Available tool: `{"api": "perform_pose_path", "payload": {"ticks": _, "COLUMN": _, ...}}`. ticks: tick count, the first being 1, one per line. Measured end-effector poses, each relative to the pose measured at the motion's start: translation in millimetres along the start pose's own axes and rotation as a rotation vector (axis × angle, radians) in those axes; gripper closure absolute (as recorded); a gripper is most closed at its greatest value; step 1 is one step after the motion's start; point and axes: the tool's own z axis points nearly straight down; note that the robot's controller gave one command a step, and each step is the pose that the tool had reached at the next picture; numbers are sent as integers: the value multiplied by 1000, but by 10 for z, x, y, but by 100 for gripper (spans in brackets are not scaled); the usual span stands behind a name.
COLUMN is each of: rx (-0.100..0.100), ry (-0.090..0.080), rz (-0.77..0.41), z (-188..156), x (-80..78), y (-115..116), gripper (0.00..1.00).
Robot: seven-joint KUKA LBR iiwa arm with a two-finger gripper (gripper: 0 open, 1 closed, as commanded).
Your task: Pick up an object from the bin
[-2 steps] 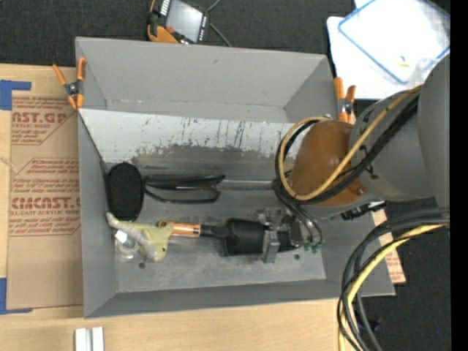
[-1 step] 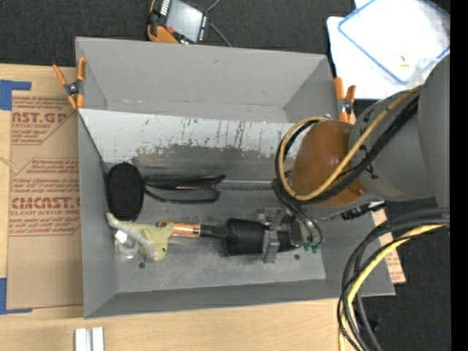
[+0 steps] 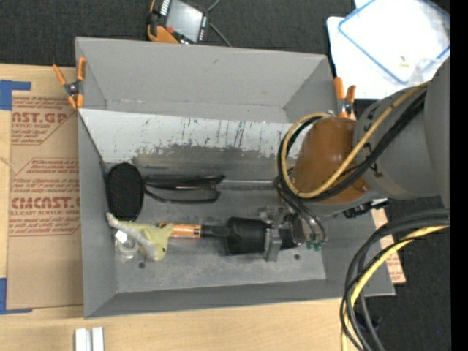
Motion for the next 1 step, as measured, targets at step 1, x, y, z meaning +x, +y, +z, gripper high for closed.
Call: {"api": "perform_pose_path", "payload": {"ticks": 1, "rx": 0, "ry": -1, "rz": 0, "z": -79, "x": -3, "y": 0, "gripper": 100}}
